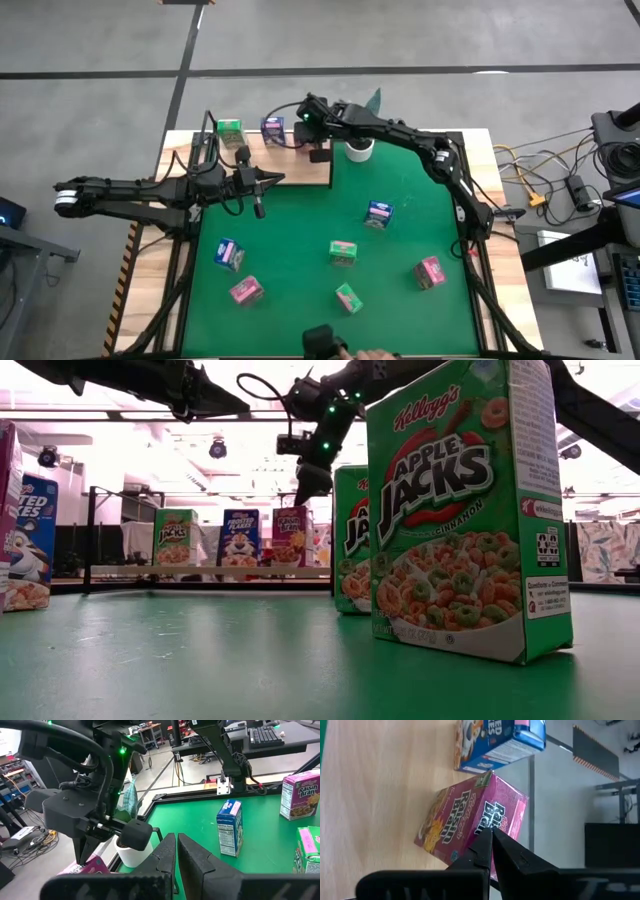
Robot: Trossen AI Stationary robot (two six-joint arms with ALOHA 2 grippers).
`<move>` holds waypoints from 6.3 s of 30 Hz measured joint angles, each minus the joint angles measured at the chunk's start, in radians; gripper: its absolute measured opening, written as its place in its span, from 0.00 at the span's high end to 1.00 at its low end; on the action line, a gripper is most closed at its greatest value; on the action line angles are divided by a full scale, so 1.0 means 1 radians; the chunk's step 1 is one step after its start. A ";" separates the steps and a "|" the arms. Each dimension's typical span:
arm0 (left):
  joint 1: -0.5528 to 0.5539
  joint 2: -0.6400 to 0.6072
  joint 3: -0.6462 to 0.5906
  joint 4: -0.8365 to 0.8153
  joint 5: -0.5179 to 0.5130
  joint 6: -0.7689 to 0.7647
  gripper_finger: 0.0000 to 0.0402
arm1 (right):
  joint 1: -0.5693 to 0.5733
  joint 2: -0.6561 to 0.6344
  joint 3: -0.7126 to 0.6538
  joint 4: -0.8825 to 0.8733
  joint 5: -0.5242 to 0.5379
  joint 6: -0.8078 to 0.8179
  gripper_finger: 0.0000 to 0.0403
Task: Stack cereal on shelf
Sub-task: Put the top pink cereal box on the shelf
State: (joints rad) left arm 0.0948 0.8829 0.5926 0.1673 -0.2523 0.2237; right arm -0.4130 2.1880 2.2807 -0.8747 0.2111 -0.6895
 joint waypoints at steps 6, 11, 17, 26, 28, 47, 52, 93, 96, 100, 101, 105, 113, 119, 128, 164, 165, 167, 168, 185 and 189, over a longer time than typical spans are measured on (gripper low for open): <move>0.000 0.000 0.000 -0.003 0.000 0.003 1.00 | 0.022 -0.001 0.000 0.003 0.058 0.010 0.98; 0.000 0.000 0.000 -0.005 0.000 0.003 1.00 | 0.053 -0.006 0.002 0.000 0.096 0.070 0.98; 0.000 0.000 0.000 -0.005 0.000 0.003 1.00 | 0.083 -0.006 -0.002 -0.038 0.079 0.118 0.98; 0.000 0.000 0.000 -0.004 0.000 0.003 1.00 | 0.062 -0.007 -0.025 -0.058 0.077 0.140 0.98; 0.000 0.000 0.000 -0.004 0.000 0.003 1.00 | 0.053 -0.007 -0.028 -0.056 0.078 0.139 0.98; 0.000 0.000 0.000 -0.012 0.000 0.003 1.00 | 0.078 -0.030 -0.014 -0.088 0.129 0.119 0.98; 0.000 0.000 0.000 -0.014 0.000 0.003 1.00 | 0.102 -0.094 -0.010 -0.169 0.086 0.181 0.98; 0.078 0.458 0.672 -0.744 0.010 0.053 1.00 | 0.265 -1.025 -1.314 0.587 -0.159 0.361 0.98; 0.129 0.560 0.784 -0.884 0.103 0.128 1.00 | 0.265 -1.084 -1.402 0.630 -0.159 0.398 0.98; 0.210 0.684 0.936 -0.992 0.196 0.202 0.99 | 0.265 -1.162 -1.526 0.716 -0.158 0.429 0.98; 0.235 0.711 0.973 -1.033 0.204 0.218 0.98 | 0.265 -1.180 -1.553 0.744 -0.158 0.430 0.98; 0.341 0.802 1.092 -1.133 0.274 0.256 0.90 | 0.264 -1.242 -1.615 0.844 -0.158 0.406 0.98; 0.476 0.922 1.224 -1.144 0.375 0.327 0.64 | 0.265 -1.309 -1.636 0.822 -0.159 0.429 0.98; 0.505 0.986 1.251 -1.137 0.376 0.403 0.44 | 0.265 -1.309 -1.649 0.790 -0.159 0.440 0.98; 0.548 1.022 1.239 -1.108 0.376 0.423 0.38 | 0.265 -1.304 -1.649 0.749 -0.160 0.474 0.98; 0.576 1.083 1.238 -0.954 0.392 0.384 0.61 | 0.265 -1.302 -1.649 0.749 -0.160 0.462 0.98; 0.577 1.083 1.238 -0.951 0.392 0.382 0.61 | 0.265 -1.302 -1.649 0.749 -0.160 0.462 0.98; 0.580 1.082 1.238 -0.954 0.391 0.378 0.61 | 0.265 -1.302 -1.649 0.749 -0.160 0.462 0.98; 0.581 1.082 1.238 -0.955 0.391 0.375 0.62 | 0.265 -1.302 -1.649 0.749 -0.160 0.462 0.98; 0.627 1.082 1.238 -0.961 0.383 0.314 0.62 | 0.265 -1.302 -1.648 0.754 -0.159 0.451 0.98; 0.627 1.082 1.238 -0.955 0.385 0.314 0.61 | 0.265 -1.302 -1.648 0.754 -0.159 0.442 0.98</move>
State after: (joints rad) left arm 0.7219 1.9648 1.8305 -0.7873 0.1329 0.5381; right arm -0.1482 0.8860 0.6327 -0.1211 0.0517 -0.2472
